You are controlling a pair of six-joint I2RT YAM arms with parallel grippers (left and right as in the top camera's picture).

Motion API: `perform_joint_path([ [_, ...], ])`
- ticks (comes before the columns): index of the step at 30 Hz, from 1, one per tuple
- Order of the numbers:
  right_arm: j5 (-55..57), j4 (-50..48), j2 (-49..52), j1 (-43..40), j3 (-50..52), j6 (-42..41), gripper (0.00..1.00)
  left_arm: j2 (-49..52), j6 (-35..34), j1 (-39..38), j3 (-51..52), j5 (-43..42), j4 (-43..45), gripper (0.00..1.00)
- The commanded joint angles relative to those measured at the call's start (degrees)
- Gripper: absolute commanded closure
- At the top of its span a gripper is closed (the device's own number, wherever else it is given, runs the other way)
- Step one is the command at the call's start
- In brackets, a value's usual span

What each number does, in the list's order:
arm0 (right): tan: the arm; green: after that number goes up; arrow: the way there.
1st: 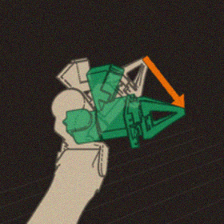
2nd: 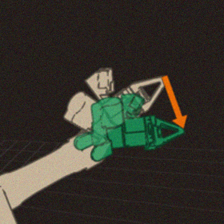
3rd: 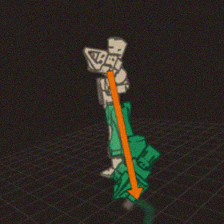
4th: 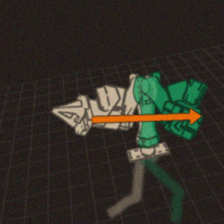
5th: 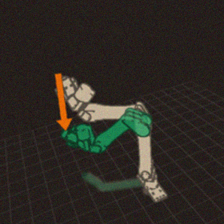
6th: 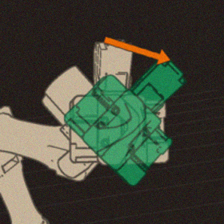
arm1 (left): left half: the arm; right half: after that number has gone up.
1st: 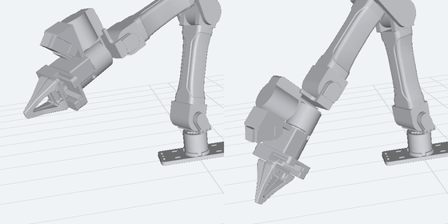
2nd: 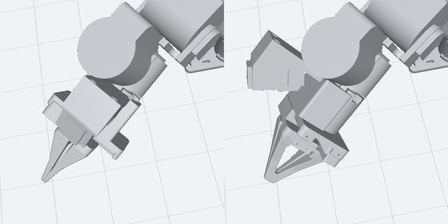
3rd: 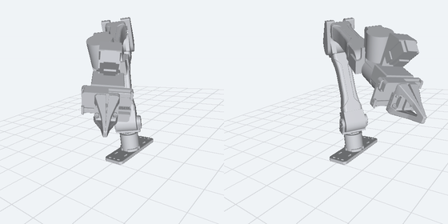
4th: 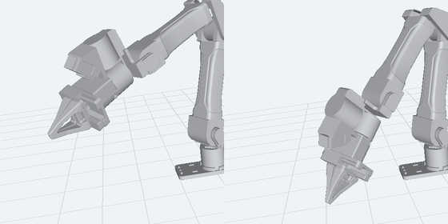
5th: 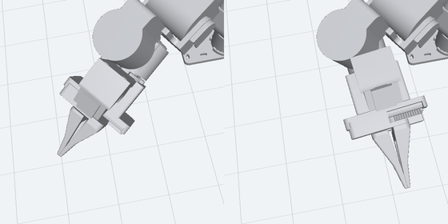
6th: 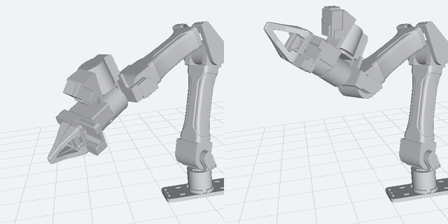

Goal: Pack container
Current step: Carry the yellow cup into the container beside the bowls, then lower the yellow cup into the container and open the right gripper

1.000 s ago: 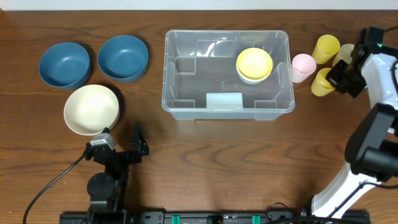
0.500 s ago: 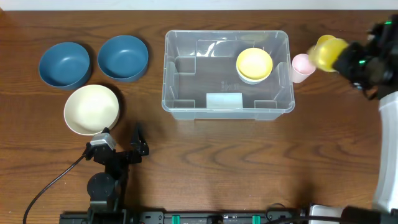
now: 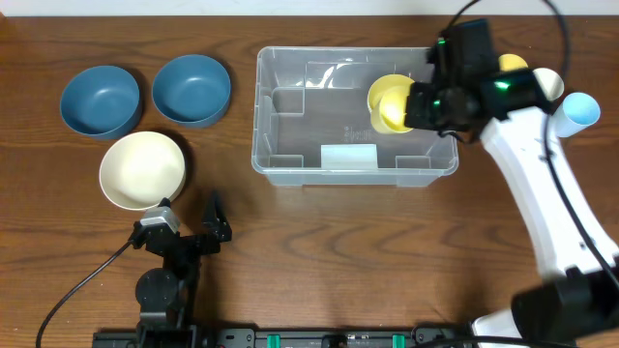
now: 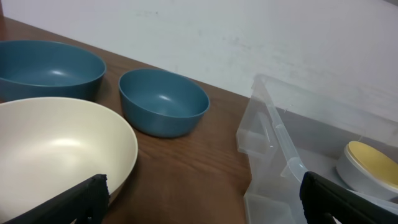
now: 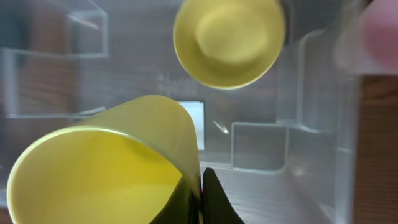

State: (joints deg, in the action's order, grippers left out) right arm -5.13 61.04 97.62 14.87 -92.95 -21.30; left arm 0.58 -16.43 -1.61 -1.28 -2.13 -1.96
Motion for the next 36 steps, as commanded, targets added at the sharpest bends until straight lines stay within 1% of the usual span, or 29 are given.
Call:
perform_joint_path([
  [1, 2.1, 0.0, 4.7, 1.3, 0.0, -2.1, 0.99, -0.3, 1.0, -0.1, 1.0, 1.7, -2.2, 0.02],
  [5, 2.1, -0.2, 9.2, 1.5, 0.0, -2.4, 0.99, -0.3, 1.0, -0.1, 1.0, 1.7, -2.2, 0.02],
  [11, 2.1, -0.1, 13.2, 1.7, 0.0, -2.4, 0.99, -0.3, 1.0, -0.1, 1.0, 1.7, -2.2, 0.02],
  [14, 2.4, 0.4, 13.8, 1.8, 0.0, -2.5, 0.99, -0.3, 1.0, -0.1, 1.0, 1.7, -2.2, 0.02],
  [19, 6.4, 2.6, 13.9, 1.8, 0.0, -3.5, 0.99, -0.3, 1.0, -0.1, 1.0, 1.7, -2.2, 0.02],
  [24, 6.9, 3.3, 13.9, 1.8, 0.1, -3.5, 0.99, -0.3, 1.0, -0.1, 1.0, 1.7, -2.2, 0.02],
  [29, 6.9, 2.6, 13.9, 2.1, 1.4, -3.5, 0.99, -0.3, 1.0, -0.1, 1.0, 1.7, -2.2, 0.02],
  [36, 6.6, -1.7, 13.9, 2.3, 6.6, -3.6, 0.99, -0.3, 1.0, -0.1, 1.0, 1.7, -2.2, 0.02],
])
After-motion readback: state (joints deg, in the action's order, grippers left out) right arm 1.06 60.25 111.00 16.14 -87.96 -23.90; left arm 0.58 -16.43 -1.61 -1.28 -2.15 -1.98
